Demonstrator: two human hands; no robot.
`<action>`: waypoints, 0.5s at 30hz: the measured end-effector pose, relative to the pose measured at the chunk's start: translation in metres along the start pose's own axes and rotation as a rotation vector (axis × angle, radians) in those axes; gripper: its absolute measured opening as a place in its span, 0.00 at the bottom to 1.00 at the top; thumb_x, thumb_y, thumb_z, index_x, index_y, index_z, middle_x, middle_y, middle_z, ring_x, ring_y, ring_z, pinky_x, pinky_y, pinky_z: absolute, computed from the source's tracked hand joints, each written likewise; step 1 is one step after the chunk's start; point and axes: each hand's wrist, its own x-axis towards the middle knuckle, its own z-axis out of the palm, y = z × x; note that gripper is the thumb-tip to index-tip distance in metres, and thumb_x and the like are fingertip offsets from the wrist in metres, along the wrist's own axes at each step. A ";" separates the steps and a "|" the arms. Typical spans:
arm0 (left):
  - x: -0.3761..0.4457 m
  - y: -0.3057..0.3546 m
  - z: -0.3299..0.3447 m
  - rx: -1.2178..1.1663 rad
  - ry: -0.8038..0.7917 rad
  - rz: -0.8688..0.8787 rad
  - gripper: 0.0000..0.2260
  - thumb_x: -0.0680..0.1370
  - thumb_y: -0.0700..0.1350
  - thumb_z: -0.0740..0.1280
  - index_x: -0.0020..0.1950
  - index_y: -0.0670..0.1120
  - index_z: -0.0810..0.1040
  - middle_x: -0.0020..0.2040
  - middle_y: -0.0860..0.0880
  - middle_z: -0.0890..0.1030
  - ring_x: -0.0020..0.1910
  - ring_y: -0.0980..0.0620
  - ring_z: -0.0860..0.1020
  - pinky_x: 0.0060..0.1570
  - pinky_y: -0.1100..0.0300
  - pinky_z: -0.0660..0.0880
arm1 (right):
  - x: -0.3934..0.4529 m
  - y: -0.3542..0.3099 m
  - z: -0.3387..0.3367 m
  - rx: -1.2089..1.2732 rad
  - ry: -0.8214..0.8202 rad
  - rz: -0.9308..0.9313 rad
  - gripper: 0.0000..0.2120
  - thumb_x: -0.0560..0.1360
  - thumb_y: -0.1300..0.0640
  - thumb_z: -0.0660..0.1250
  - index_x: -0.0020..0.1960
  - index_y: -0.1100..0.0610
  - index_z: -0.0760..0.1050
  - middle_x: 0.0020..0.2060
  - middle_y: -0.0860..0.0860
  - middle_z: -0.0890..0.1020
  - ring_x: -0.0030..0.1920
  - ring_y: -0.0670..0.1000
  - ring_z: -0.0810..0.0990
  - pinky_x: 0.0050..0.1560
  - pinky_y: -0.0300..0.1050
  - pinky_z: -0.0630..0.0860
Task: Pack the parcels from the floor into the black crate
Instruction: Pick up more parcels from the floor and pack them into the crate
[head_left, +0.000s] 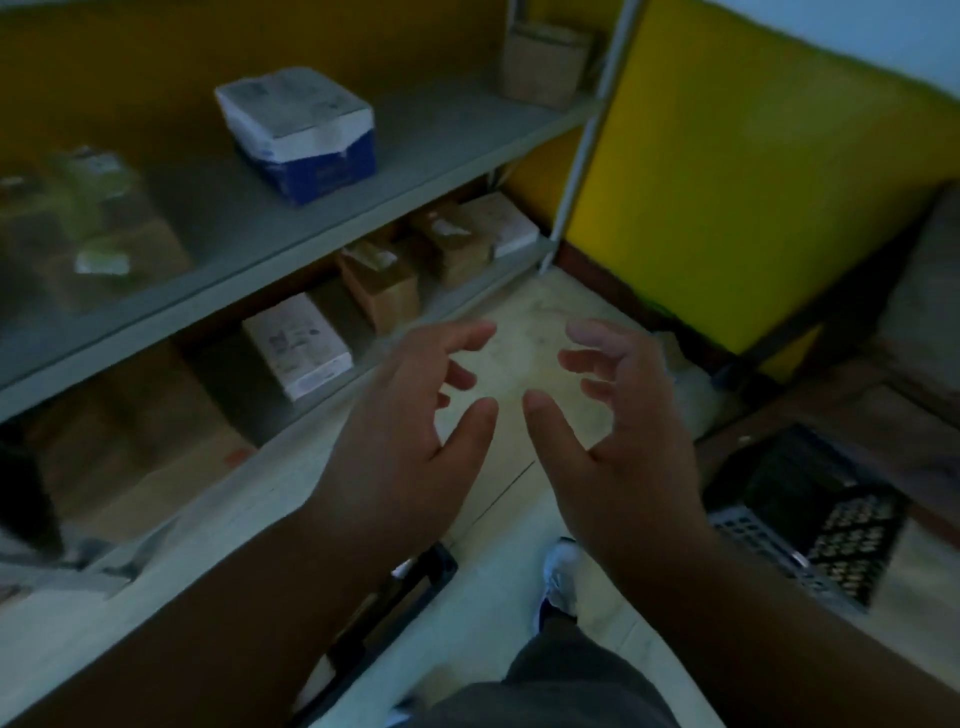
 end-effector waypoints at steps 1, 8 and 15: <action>0.014 0.004 0.015 -0.017 -0.026 0.011 0.20 0.75 0.56 0.60 0.67 0.61 0.68 0.58 0.69 0.71 0.57 0.67 0.73 0.51 0.77 0.68 | 0.006 0.011 -0.013 0.002 0.023 0.035 0.23 0.73 0.46 0.68 0.66 0.48 0.69 0.59 0.42 0.74 0.60 0.41 0.75 0.55 0.26 0.68; 0.128 0.044 0.132 -0.126 -0.127 0.093 0.19 0.76 0.48 0.65 0.67 0.56 0.71 0.60 0.65 0.74 0.57 0.61 0.75 0.51 0.71 0.72 | 0.072 0.103 -0.112 -0.031 0.129 0.179 0.25 0.71 0.42 0.69 0.66 0.47 0.68 0.59 0.39 0.75 0.60 0.40 0.76 0.59 0.42 0.75; 0.230 0.083 0.231 -0.147 -0.195 0.117 0.19 0.76 0.49 0.65 0.67 0.55 0.72 0.60 0.65 0.74 0.57 0.61 0.75 0.52 0.66 0.72 | 0.161 0.185 -0.199 -0.005 0.190 0.268 0.26 0.70 0.41 0.69 0.65 0.44 0.67 0.58 0.39 0.75 0.59 0.37 0.75 0.55 0.37 0.74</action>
